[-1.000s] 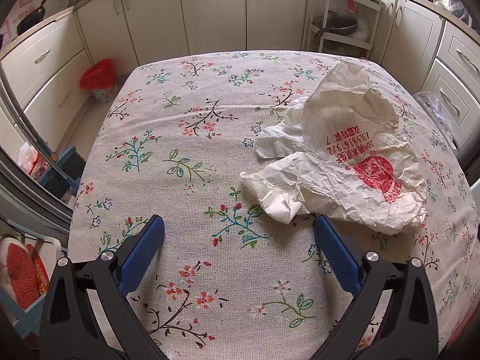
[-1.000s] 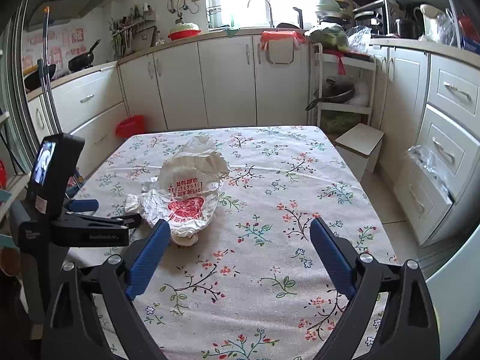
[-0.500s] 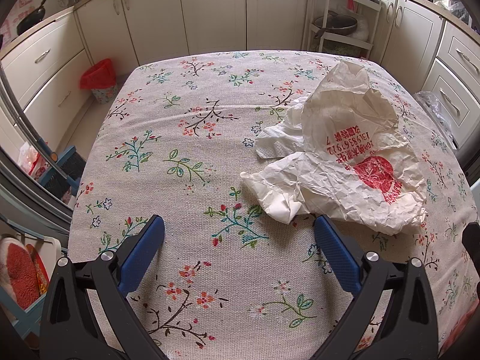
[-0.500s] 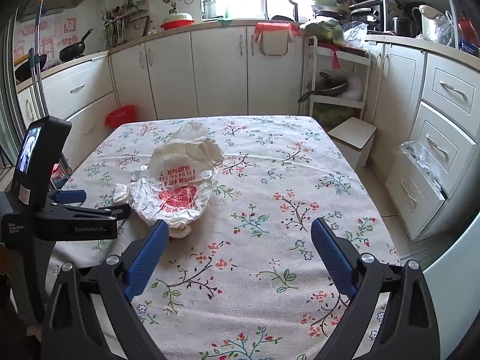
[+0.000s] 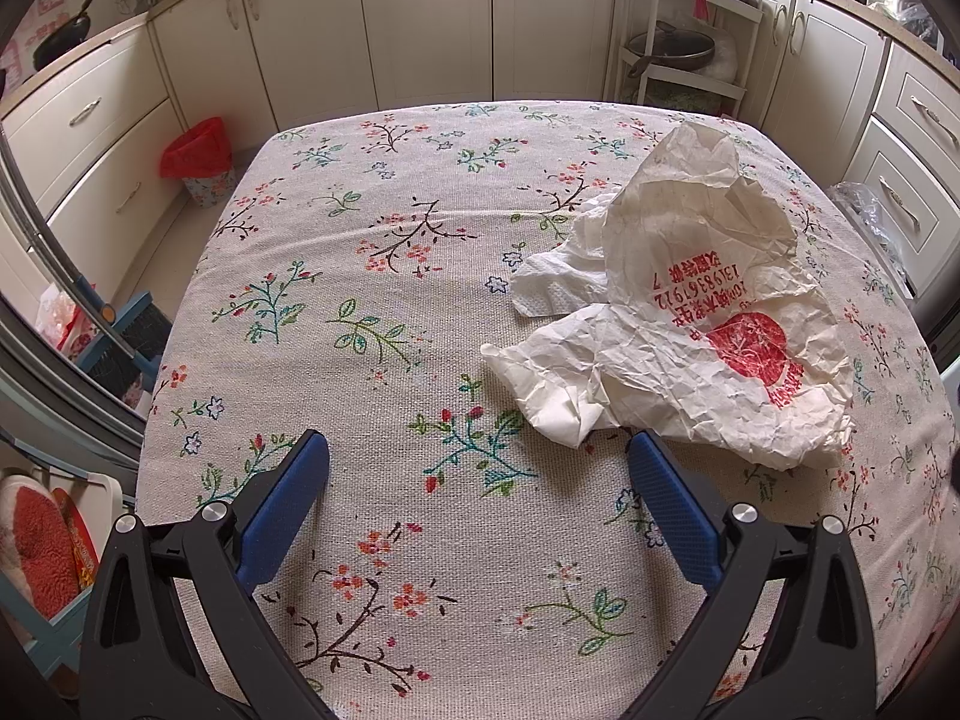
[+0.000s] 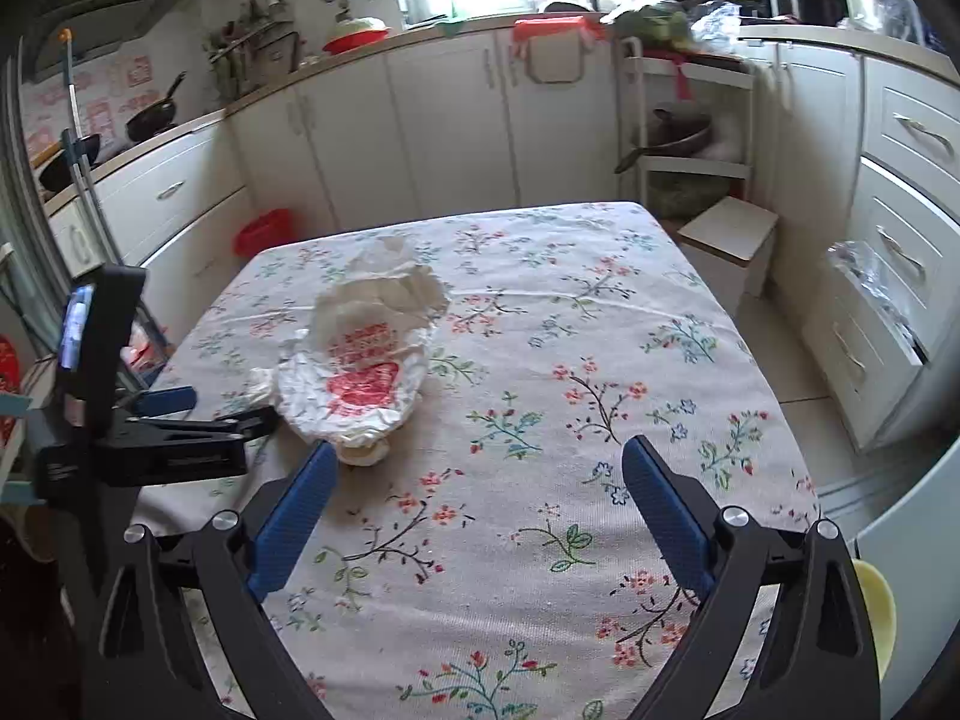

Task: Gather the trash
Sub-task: 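Move both tools back over the white-red plastic wrapper on the table, then grasp the white-red wrapper with the right gripper while the left gripper grasps a white tissue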

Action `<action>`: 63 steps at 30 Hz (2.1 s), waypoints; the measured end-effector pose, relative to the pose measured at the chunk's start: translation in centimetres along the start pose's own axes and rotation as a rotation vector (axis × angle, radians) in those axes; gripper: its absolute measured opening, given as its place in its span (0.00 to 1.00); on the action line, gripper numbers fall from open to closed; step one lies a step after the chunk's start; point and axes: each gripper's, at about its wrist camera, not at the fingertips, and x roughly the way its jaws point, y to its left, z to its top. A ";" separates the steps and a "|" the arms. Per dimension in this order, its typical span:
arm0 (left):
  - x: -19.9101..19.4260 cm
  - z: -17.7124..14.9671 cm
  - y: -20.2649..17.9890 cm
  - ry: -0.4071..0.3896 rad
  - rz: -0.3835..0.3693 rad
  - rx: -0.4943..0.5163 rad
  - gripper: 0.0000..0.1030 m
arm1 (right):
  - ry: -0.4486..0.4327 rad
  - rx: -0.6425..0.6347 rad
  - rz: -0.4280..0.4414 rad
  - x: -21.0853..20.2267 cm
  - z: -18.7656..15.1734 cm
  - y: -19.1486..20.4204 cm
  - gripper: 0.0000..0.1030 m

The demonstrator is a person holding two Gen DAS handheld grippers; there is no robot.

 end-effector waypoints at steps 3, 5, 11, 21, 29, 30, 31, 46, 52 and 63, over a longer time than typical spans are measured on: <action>0.0 0.0 0.0 0.000 0.000 0.000 0.93 | -0.005 -0.017 0.048 -0.8 0.7 0.1 0.89; 0.0 0.0 0.0 0.000 0.000 0.000 0.93 | -0.006 -0.020 0.074 -1.2 0.7 0.2 0.90; 0.0 0.0 0.0 0.000 0.000 0.000 0.93 | 0.091 -0.039 0.149 -0.6 0.7 0.5 0.90; -0.1 -0.1 0.0 0.001 0.001 0.003 0.93 | 0.155 -0.160 0.132 1.6 0.7 1.7 0.91; -2.5 -0.2 5.1 0.005 -0.031 -0.155 0.93 | 0.142 -0.364 0.083 4.1 0.5 5.8 0.90; -2.9 -0.1 5.4 -0.010 -0.027 -0.158 0.93 | 0.145 -0.388 0.086 4.5 0.4 6.5 0.90; -3.2 0.0 5.5 -0.021 -0.034 -0.165 0.93 | 0.149 -0.406 0.086 5.0 0.4 7.1 0.90; -3.2 1.9 4.9 -0.102 -0.087 -0.165 0.93 | 0.243 -0.215 0.140 7.6 2.7 3.3 0.23; -1.5 4.0 0.1 -0.110 -0.104 -0.047 0.93 | 0.205 -0.138 0.126 4.2 3.2 -1.3 0.23; 3.8 7.5 -6.1 -0.043 -0.099 -0.020 0.93 | 0.229 -0.073 0.166 2.1 2.1 -5.7 0.23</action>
